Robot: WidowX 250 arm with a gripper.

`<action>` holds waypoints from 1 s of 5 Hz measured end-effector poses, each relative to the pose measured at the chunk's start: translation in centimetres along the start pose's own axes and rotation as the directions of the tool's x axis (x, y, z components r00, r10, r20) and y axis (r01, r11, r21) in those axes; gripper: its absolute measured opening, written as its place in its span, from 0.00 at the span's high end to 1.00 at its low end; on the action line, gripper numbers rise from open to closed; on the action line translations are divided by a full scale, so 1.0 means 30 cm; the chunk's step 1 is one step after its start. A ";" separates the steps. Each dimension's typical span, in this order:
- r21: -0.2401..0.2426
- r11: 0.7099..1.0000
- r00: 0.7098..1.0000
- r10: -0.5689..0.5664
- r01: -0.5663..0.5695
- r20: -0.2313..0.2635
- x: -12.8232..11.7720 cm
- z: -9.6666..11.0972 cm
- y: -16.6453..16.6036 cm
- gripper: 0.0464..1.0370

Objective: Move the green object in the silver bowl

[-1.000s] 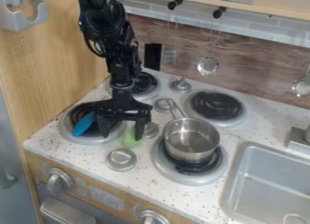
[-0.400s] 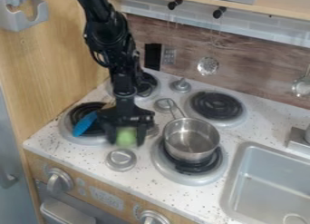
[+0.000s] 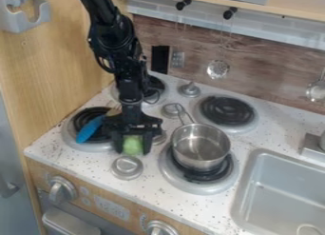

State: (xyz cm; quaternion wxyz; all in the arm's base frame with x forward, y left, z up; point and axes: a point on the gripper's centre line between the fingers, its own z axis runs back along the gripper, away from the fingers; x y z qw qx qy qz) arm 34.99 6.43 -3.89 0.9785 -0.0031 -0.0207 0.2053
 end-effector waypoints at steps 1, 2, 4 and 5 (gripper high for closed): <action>-0.015 0.999 0.997 -0.042 0.043 0.059 -0.006 0.139 -0.049 0.36; -0.061 0.988 0.988 -0.141 0.145 0.071 -0.053 0.202 -0.187 0.36; -0.096 0.957 0.962 -0.272 0.274 0.035 -0.073 0.178 -0.405 0.36; -0.078 0.959 0.962 -0.271 0.271 0.007 -0.077 0.133 -0.412 0.28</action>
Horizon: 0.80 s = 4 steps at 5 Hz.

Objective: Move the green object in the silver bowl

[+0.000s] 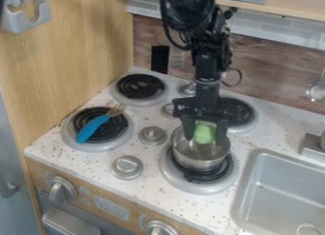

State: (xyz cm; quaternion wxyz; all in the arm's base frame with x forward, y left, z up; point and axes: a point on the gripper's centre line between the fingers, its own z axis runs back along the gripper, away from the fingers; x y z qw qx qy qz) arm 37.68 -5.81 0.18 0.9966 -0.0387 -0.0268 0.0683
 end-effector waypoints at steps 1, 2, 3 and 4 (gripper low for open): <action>0.012 1.000 1.000 0.005 -0.005 -0.007 0.000 -0.002 0.006 0.02; 0.035 0.999 1.000 0.008 -0.007 -0.027 -0.011 -0.002 0.018 0.03; 0.029 0.999 0.999 0.018 -0.019 0.031 -0.032 0.111 0.021 0.04; 0.037 0.999 0.998 0.027 -0.029 0.054 -0.070 0.186 0.040 0.04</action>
